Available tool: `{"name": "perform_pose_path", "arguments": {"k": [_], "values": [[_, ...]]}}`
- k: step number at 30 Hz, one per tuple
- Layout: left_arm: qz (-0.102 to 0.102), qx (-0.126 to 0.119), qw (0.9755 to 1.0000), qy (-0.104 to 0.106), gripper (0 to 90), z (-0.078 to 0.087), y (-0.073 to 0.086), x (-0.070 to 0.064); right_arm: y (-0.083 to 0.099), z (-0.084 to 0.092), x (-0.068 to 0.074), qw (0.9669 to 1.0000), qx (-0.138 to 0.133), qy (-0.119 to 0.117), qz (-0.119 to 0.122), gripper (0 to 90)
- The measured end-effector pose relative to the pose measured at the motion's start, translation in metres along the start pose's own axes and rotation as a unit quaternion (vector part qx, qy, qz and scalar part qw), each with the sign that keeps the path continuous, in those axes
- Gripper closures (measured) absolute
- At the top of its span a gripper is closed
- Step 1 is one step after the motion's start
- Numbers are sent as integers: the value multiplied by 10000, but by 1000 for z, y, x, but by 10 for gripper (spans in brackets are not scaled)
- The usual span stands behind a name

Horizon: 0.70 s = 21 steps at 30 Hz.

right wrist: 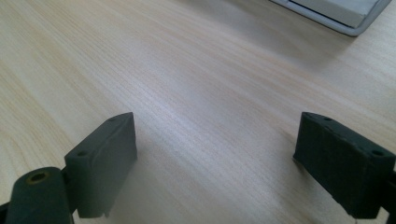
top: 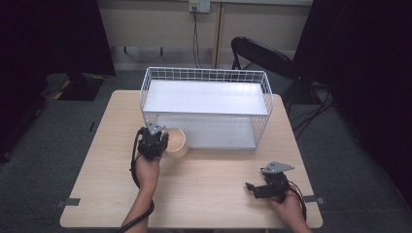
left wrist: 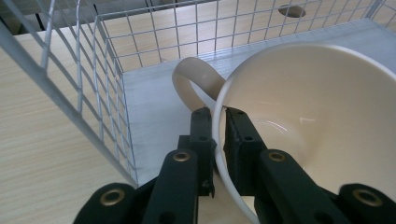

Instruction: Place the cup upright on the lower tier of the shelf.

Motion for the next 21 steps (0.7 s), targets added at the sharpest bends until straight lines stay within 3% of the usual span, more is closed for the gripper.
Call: {"name": "perform_pose_path", "arguments": {"k": [21], "values": [[-19, -179, 9994, -306, 825, -21, -10, -9, 0, 0, 0, 10000, -1, -3, -1, 121]]}}
Point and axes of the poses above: each handheld gripper's, and its own axes: z roughly backward along the jaws, y roughly out of its underside, x roughly to its left, the point moved 5 cm from there along -z, roughly forward along the jaws, and after that the axes turned 5 degrees about -y, right-handed, at the moved point
